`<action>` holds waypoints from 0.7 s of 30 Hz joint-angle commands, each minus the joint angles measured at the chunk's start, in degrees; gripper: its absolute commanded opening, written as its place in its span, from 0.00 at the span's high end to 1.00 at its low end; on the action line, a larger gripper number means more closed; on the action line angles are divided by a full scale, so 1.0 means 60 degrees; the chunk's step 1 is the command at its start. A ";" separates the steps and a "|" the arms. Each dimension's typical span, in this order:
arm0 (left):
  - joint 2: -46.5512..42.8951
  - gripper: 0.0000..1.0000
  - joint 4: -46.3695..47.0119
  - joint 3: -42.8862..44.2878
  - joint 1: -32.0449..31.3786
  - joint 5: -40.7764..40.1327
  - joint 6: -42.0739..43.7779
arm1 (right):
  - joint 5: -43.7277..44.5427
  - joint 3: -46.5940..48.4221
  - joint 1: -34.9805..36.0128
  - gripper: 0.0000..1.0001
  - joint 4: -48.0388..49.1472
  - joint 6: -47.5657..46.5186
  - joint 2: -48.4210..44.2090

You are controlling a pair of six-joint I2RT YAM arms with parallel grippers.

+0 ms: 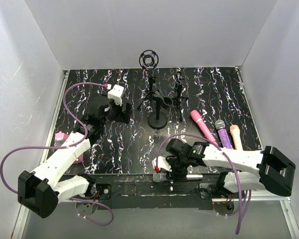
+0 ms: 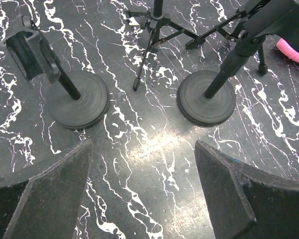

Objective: Remove the microphone from the stand

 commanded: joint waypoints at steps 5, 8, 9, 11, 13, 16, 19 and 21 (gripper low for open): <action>-0.0682 0.17 -0.0141 -0.0368 0.0204 0.0026 -0.0196 | 0.0926 -0.0649 0.1134 0.49 0.1365 0.0570 0.0250; -0.0741 0.17 -0.0141 -0.0441 0.0204 0.0085 -0.0226 | 0.1043 -0.0811 0.1223 0.41 0.1423 0.0467 0.0338; -0.0726 0.17 -0.0141 -0.0456 0.0204 0.0085 -0.0240 | 0.1029 -0.0869 0.1237 0.42 0.1481 0.0438 0.0367; -0.0741 0.17 -0.0112 -0.0499 0.0219 0.0071 -0.0255 | 0.1014 -0.0856 0.1237 0.61 0.1497 0.0408 0.0397; -0.0755 0.17 -0.0111 -0.0514 0.0234 0.0041 -0.0226 | 0.0999 -0.0651 0.1237 0.82 0.1337 0.0597 0.0252; -0.0755 0.17 -0.0243 -0.0456 0.0277 0.0027 -0.0167 | 0.1568 -0.0096 0.1194 0.90 0.0825 0.1125 -0.0290; -0.0726 0.17 -0.0360 -0.0383 0.0292 0.0056 -0.0050 | 0.2083 0.0753 0.0494 0.97 -0.0242 0.1491 -0.0701; -0.0653 0.17 -0.0404 -0.0295 0.0292 0.0071 0.0008 | 0.1996 0.1267 -0.0355 0.99 -0.0786 0.1769 -0.0877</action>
